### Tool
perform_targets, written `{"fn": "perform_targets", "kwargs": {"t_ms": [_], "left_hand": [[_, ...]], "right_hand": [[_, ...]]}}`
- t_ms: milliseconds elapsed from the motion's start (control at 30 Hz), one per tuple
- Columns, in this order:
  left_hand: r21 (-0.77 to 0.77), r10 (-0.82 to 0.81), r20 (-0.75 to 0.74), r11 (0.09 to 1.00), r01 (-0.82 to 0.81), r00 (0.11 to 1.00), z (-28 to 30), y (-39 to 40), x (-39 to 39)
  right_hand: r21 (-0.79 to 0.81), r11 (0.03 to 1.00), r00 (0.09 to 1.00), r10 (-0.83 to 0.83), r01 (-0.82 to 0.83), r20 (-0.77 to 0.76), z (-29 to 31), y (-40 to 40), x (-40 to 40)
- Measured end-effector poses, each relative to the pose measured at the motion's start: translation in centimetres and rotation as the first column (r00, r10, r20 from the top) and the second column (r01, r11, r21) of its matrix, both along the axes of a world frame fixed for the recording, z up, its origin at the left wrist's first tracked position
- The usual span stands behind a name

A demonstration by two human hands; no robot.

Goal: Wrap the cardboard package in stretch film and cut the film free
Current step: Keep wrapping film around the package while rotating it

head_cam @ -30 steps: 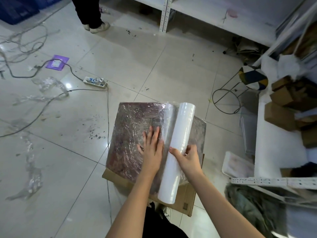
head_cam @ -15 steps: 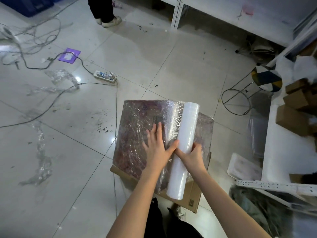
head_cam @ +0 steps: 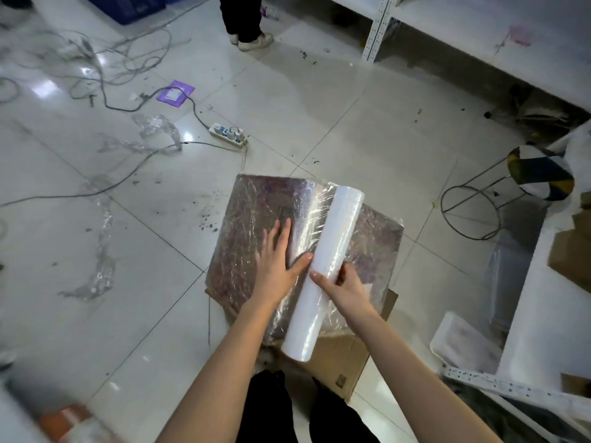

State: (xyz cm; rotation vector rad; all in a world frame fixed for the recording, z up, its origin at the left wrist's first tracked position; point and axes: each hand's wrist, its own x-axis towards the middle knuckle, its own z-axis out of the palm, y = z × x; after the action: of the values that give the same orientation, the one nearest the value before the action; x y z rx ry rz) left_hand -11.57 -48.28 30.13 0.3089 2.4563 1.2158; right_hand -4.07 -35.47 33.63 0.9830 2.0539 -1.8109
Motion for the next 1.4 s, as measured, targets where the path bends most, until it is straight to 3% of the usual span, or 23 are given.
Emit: {"fn": "perform_targets", "kwargs": {"t_ms": [100, 267, 600, 800, 1067, 1400], "left_hand": [[0.017, 0.141, 0.127, 0.989, -0.144, 0.982, 0.2, 1.0, 1.1], [-0.232, 0.146, 0.075, 0.965, -0.125, 0.986, 0.7, 2.8, 1.2], [-0.155, 0.192, 0.133, 0.973, -0.171, 0.972, 0.7, 2.5, 0.1], [-0.135, 0.184, 0.093, 0.976, -0.17, 0.979, 0.6, 0.8, -2.1], [-0.105, 0.201, 0.029, 0.975, -0.197, 0.979, 0.4, -0.6, -4.5], [0.0, 0.332, 0.136, 0.942, -0.335, 0.934, -0.3, -1.6, -8.4]], "right_hand": [[-0.002, 1.0, 1.0, 0.016, -0.016, -0.017, -0.3, 0.9, 0.4], [0.069, 0.997, 0.998, 0.033, -0.03, -0.045, 0.0, 2.5, 0.1], [0.239, 0.968, 0.996, 0.091, -0.083, -0.024, 0.7, 3.4, -2.4], [0.363, 0.911, 0.98, 0.182, -0.197, 0.077, 0.3, 2.4, -5.4], [0.392, 0.899, 0.98, 0.197, -0.195, 0.036, 0.3, 1.5, -8.0], [0.409, 0.864, 0.947, 0.322, -0.292, -0.006, 0.8, 0.7, -13.1]]}}
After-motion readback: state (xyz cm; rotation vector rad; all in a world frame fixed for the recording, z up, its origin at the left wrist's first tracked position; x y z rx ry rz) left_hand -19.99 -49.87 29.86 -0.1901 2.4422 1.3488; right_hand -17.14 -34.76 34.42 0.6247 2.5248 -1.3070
